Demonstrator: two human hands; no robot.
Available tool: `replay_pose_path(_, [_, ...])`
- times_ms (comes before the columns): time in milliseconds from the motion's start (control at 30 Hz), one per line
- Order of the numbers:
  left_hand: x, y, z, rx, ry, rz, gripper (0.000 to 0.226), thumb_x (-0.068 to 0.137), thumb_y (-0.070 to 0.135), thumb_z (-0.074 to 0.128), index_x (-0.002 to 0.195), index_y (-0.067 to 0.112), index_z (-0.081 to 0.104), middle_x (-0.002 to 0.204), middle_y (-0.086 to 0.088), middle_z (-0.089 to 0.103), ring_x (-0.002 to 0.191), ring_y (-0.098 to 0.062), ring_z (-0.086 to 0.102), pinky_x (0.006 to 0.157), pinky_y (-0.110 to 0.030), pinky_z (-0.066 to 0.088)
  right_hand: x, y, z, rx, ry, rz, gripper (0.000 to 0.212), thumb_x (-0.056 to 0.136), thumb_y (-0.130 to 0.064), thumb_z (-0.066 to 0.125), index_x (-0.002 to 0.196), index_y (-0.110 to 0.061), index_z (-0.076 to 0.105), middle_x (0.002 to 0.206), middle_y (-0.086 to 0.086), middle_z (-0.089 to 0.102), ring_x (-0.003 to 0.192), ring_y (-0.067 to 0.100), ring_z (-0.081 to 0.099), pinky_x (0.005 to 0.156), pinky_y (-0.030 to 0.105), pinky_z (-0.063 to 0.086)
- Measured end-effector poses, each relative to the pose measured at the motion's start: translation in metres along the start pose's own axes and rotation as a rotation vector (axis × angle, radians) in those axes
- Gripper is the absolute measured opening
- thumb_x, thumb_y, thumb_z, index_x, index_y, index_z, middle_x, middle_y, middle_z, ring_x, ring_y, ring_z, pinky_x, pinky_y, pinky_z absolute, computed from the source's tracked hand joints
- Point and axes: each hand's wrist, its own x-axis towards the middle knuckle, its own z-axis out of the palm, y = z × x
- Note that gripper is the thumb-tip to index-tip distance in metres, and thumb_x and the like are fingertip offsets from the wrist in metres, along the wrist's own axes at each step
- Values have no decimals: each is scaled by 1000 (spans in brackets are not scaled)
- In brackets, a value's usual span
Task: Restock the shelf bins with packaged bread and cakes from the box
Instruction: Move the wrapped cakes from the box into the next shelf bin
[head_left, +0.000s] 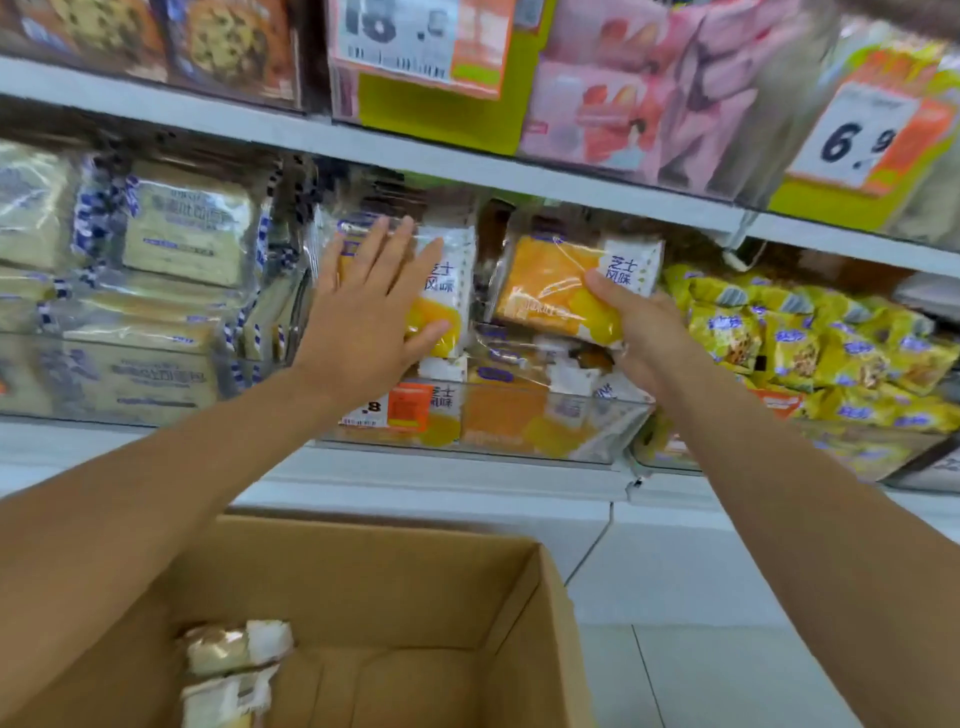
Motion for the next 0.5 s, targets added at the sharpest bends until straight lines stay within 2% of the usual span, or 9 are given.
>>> replay_pose_path(67, [-2, -1, 4, -6, 25, 4, 72, 94, 65, 15, 156, 29, 9, 164, -3, 7, 152, -22, 2, 119, -51, 1, 25, 5, 14, -69, 4, -56, 34, 79, -23, 81, 107, -19, 61, 113, 4, 70, 100, 19, 67, 82, 32, 59])
replay_pose_path(167, [-3, -1, 6, -18, 65, 5, 69, 96, 63, 21, 156, 29, 14, 164, -4, 11, 152, -22, 5, 120, -51, 1, 44, 9, 32, -234, 67, -181, 57, 81, -25, 79, 128, -7, 54, 117, 2, 63, 106, 16, 62, 95, 28, 50])
replay_pose_path(233, [-3, 0, 7, -22, 80, 4, 69, 96, 62, 23, 155, 28, 18, 163, -5, 15, 151, -23, 8, 120, -51, 2, 55, 10, 37, -308, 59, -209, 47, 87, -27, 73, 123, -4, 54, 108, -3, 58, 103, 13, 57, 90, 24, 45])
replay_pose_path(267, [-4, 0, 7, -21, 88, 6, 69, 96, 61, 23, 155, 27, 19, 163, -5, 17, 151, -23, 9, 121, -52, 2, 56, 10, 40, -371, 19, -196, 39, 90, -31, 68, 114, -3, 54, 104, -5, 55, 100, 11, 55, 89, 25, 43])
replay_pose_path(300, [-4, 0, 7, -16, 91, 8, 68, 96, 61, 24, 155, 26, 21, 163, -6, 19, 151, -23, 10, 121, -52, 3, 55, 10, 43, -425, -5, -162, 39, 91, -37, 65, 107, -4, 50, 104, -6, 55, 100, 10, 54, 92, 26, 42])
replay_pose_path(367, [-4, 0, 7, -15, 89, 13, 68, 96, 61, 24, 155, 26, 21, 162, -6, 19, 151, -23, 10, 121, -52, 3, 56, 12, 42, -448, -15, -100, 68, 83, -51, 69, 127, -4, 46, 125, 0, 57, 114, 17, 55, 101, 34, 44])
replay_pose_path(400, [-4, 0, 7, -18, 91, 13, 68, 96, 61, 23, 155, 26, 21, 162, -6, 19, 151, -23, 10, 121, -52, 3, 56, 12, 41, -423, 14, -95, 84, 79, -52, 72, 140, -6, 38, 138, 6, 51, 123, 23, 52, 104, 38, 43])
replay_pose_path(433, [-4, 0, 6, -18, 93, 9, 68, 96, 61, 23, 155, 26, 20, 162, -6, 19, 151, -23, 10, 121, -52, 4, 55, 13, 40, -427, 73, -125, 91, 80, -47, 73, 147, -6, 28, 146, 9, 42, 130, 27, 46, 107, 39, 40])
replay_pose_path(500, [-4, 0, 6, -17, 92, 3, 69, 95, 62, 22, 155, 27, 20, 162, -5, 19, 151, -23, 10, 121, -52, 4, 48, 15, 40, -555, 179, -277, 90, 82, -38, 74, 146, -1, 23, 149, 12, 30, 137, 28, 33, 110, 33, 31])
